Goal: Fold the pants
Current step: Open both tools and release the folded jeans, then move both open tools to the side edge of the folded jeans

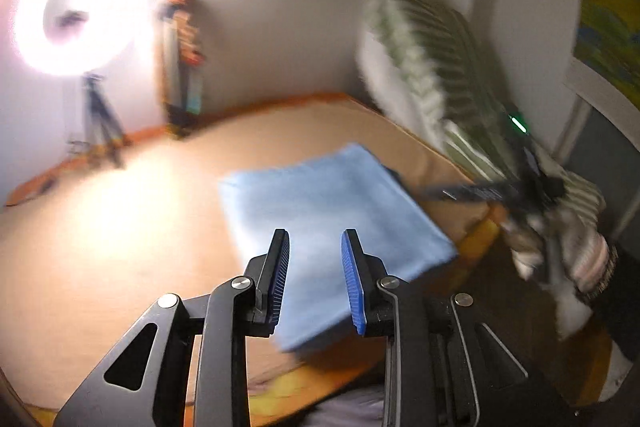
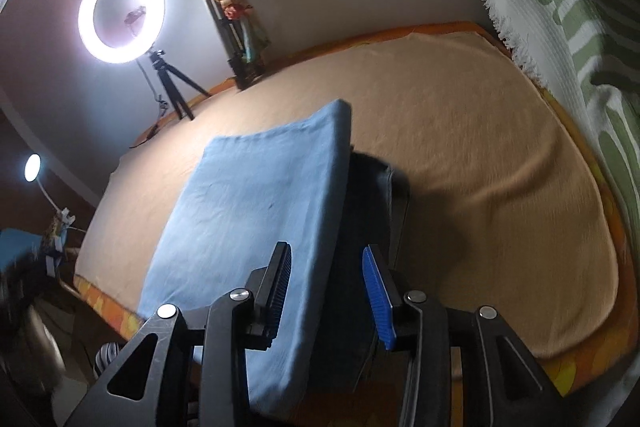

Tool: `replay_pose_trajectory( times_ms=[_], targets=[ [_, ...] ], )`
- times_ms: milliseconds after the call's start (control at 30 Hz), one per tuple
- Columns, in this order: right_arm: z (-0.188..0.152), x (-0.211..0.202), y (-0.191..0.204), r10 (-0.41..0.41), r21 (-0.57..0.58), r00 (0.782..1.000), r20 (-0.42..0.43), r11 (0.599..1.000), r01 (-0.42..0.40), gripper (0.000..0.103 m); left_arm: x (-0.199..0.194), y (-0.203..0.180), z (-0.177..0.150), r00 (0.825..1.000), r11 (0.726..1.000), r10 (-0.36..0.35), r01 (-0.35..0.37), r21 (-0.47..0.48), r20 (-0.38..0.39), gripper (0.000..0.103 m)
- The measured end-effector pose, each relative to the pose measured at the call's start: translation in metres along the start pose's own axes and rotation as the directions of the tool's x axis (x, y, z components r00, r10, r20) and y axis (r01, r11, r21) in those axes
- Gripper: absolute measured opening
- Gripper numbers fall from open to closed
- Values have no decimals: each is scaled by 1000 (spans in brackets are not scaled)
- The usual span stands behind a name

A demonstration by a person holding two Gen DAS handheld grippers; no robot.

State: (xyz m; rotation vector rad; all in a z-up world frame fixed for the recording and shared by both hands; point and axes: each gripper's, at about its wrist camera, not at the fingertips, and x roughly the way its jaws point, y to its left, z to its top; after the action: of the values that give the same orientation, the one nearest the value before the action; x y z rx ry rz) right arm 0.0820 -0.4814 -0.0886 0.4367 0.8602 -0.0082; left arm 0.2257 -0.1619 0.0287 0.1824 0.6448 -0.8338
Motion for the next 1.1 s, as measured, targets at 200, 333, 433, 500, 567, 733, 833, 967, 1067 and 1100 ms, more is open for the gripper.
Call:
replay_pose_trajectory(
  times_ms=[200, 333, 433, 500, 567, 733, 833, 967, 1067, 1100],
  targets=[
    [-3, -48, 13, 27, -6, 998, 64, 1000, -27, 41, -69, 55, 47, 993, 993, 94, -89, -71, 71, 28],
    [5, -75, 27, 27, -30, 996, 86, 999, -25, 51, -83, 68, 73, 990, 991, 111, -103, -91, 92, 35],
    [11, -90, 42, 16, -61, 994, 110, 998, -10, 77, -76, 75, 83, 993, 989, 84, -73, -125, 86, 44],
    [15, -90, 49, 8, -70, 994, 108, 998, -1, 77, -65, 75, 85, 995, 989, 64, -54, -135, 72, 44],
    [21, -83, 50, 2, -73, 995, 100, 997, 5, 83, -46, 77, 83, 999, 987, 19, -11, -158, 49, 52],
    [29, -53, 40, -29, -41, 996, 79, 999, 33, 88, 2, 74, 62, 998, 974, -63, 54, -221, -32, 53],
    [34, -23, 22, -9, 9, 999, 42, 1000, 9, 88, 40, 72, 37, 990, 957, -119, 93, -273, -79, 53],
    [33, 11, 3, -4, 56, 1000, 4, 998, 4, 88, 76, 72, 9, 977, 937, -170, 120, -328, -131, 54],
    [29, 33, -10, -3, 89, 1000, -17, 996, 5, 88, 95, 74, -8, 969, 927, -185, 117, -356, -161, 54],
    [26, 41, -14, -5, 93, 1000, -26, 996, 7, 88, 101, 75, -14, 967, 923, -190, 117, -366, -171, 54]
  ],
)
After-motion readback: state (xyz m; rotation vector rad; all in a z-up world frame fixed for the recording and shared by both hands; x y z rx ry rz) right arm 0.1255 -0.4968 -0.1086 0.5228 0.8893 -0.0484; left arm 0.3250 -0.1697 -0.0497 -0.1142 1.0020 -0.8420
